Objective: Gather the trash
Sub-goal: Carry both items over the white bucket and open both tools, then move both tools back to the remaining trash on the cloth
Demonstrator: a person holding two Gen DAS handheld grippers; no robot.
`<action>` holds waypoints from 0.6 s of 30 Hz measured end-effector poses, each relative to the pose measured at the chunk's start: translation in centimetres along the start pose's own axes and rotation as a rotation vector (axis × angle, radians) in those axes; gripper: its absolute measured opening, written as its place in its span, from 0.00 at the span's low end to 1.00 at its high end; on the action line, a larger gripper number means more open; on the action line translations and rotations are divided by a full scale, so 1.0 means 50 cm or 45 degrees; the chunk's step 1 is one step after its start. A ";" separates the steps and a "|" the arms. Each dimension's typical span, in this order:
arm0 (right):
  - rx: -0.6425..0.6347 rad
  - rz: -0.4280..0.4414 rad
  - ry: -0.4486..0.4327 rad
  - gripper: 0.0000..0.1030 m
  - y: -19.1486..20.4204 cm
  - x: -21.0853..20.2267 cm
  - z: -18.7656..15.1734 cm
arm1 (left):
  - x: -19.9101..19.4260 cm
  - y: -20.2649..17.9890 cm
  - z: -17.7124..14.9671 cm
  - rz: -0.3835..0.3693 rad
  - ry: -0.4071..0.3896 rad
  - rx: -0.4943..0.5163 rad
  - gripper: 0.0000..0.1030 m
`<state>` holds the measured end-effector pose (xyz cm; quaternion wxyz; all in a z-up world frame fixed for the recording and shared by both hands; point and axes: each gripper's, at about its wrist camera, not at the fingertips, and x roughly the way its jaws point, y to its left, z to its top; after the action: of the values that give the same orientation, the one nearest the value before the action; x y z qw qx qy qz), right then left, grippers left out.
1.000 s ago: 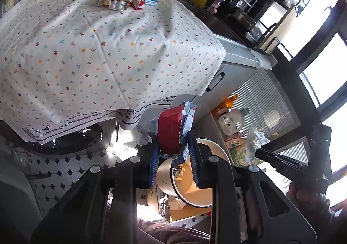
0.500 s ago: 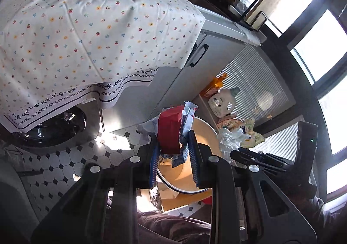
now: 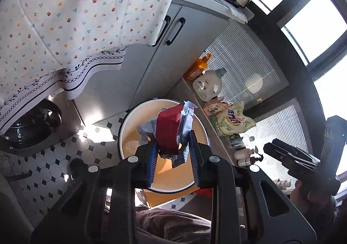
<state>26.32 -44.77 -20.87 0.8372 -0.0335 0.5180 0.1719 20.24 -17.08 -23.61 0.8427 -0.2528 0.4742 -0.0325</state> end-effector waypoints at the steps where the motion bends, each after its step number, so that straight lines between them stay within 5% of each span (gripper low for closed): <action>1: 0.017 -0.013 -0.010 0.63 -0.011 -0.010 -0.003 | 0.015 -0.009 -0.001 -0.014 0.030 0.012 0.28; 6: 0.093 -0.039 -0.042 0.70 -0.044 -0.037 -0.019 | 0.047 -0.041 -0.001 -0.082 0.097 0.043 0.66; 16: 0.151 -0.007 -0.044 0.80 -0.029 -0.049 0.004 | -0.045 -0.015 0.057 0.017 0.022 0.031 0.74; 18: 0.146 0.013 -0.070 0.83 -0.013 -0.058 0.026 | -0.080 -0.006 0.074 0.058 -0.015 0.015 0.83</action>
<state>26.47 -45.83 -17.83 0.8508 0.0218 0.5040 0.1471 21.13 -14.67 -18.77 0.8475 -0.2372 0.4747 -0.0145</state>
